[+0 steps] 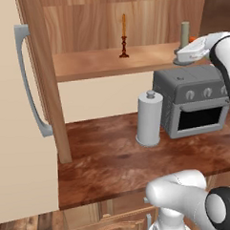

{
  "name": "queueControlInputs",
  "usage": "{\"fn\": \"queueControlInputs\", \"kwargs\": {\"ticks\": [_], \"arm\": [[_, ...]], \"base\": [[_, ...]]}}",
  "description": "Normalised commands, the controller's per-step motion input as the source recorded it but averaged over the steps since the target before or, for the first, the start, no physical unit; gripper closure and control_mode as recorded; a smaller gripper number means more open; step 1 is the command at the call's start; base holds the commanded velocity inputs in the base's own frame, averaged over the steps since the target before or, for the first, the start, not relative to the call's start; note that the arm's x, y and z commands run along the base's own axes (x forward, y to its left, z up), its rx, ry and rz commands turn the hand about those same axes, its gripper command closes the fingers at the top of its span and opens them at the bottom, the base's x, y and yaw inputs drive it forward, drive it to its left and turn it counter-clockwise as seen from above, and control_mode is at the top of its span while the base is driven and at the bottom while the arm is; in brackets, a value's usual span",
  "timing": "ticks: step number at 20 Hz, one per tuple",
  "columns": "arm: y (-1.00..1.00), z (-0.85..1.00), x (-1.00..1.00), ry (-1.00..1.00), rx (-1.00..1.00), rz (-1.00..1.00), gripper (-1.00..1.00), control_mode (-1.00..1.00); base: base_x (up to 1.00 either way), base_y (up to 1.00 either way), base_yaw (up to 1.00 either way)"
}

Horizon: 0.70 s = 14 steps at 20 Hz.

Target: Pick the candle and candle from the dining table and place them in the open cabinet. Close the cabinet after placing the objects.

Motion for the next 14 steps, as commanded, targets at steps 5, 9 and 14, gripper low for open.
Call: {"fn": "queueControlInputs", "kwargs": {"ticks": [5, 9, 14], "arm": [[-0.17, 0.00, 0.49, 0.00, 0.00, 0.00, 1.00, -1.00], [-0.09, 0.00, 0.53, 0.01, 0.00, 0.00, 1.00, -1.00], [-0.02, 0.00, 0.54, 0.00, 0.00, -0.02, 1.00, -1.00]], "base": [[0.00, 0.00, 0.00], [0.00, 0.00, 0.00], [0.00, 0.00, 0.00]]}}
